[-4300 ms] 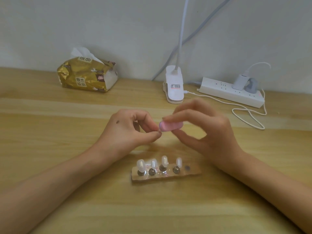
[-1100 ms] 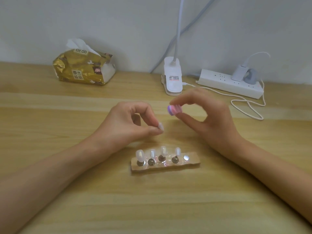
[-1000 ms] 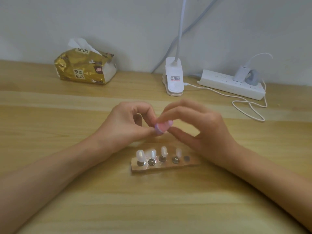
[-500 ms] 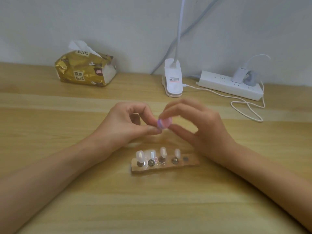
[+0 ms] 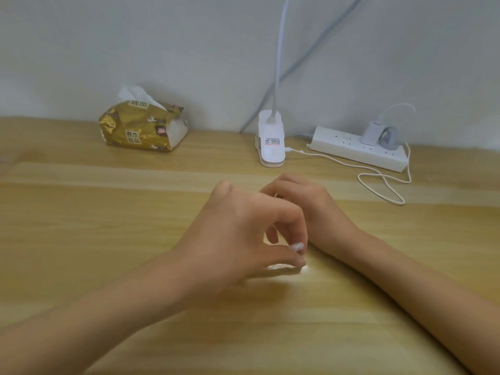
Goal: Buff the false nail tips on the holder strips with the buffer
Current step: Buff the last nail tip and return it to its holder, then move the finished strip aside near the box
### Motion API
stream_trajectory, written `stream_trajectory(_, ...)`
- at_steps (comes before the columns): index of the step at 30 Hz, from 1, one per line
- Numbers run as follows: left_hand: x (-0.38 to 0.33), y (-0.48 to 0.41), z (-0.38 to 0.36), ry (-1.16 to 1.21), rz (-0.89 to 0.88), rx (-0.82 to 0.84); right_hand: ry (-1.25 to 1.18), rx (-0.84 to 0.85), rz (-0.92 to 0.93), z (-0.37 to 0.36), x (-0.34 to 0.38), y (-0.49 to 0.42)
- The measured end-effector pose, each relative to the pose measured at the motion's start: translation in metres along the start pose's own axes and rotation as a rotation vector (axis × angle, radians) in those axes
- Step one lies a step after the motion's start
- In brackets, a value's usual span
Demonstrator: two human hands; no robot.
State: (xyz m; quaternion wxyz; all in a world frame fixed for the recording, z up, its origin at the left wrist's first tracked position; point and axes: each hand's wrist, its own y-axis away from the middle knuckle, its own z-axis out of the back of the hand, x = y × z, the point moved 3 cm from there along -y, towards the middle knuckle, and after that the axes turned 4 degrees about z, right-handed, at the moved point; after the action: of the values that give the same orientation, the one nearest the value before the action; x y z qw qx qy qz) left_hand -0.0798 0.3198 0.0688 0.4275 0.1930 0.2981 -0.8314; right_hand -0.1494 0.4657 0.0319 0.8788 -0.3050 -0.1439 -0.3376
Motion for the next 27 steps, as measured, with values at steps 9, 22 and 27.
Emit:
stream_trajectory(9,0.007,0.003,-0.018,-0.25,0.106,0.026,-0.014,0.023,-0.03,-0.001,-0.002,0.0)
stream_trajectory(22,0.048,0.047,0.023,-0.19,0.244,0.186,0.032,0.007,0.004,-0.002,-0.001,-0.002)
stream_trajectory(27,0.051,0.057,0.019,-0.034,0.147,-0.003,0.05,0.029,0.004,-0.001,0.0,-0.002)
